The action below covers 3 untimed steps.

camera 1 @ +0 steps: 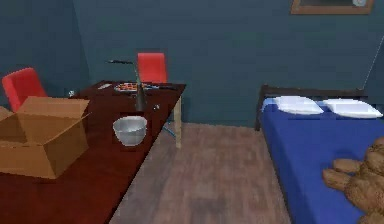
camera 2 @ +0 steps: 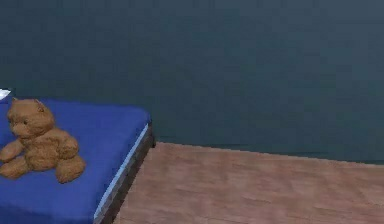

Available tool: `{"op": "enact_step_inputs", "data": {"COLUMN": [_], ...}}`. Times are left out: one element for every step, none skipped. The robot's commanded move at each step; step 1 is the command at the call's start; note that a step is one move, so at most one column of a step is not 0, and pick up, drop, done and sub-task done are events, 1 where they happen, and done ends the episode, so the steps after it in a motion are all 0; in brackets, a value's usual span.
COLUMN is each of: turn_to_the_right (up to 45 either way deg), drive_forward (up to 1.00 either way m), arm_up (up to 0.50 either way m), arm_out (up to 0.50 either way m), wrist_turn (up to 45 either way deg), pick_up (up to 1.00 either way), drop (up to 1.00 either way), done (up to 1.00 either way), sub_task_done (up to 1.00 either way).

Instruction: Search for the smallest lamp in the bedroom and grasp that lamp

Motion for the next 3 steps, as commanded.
{"op": "enact_step_inputs", "data": {"turn_to_the_right": [0.0, 9.0, 0.0], "drive_forward": [1.00, 0.00, 0.15], "arm_up": [0.00, 0.00, 0.00], "arm_out": [0.00, 0.00, 0.00], "wrist_turn": [0.0, 0.0, 0.0], "pick_up": [0.00, 0.00, 0.00], "drop": [0.00, 0.00, 0.00], "done": [0.00, 0.00, 0.00], "sub_task_done": [0.00, 0.00, 0.00]}}
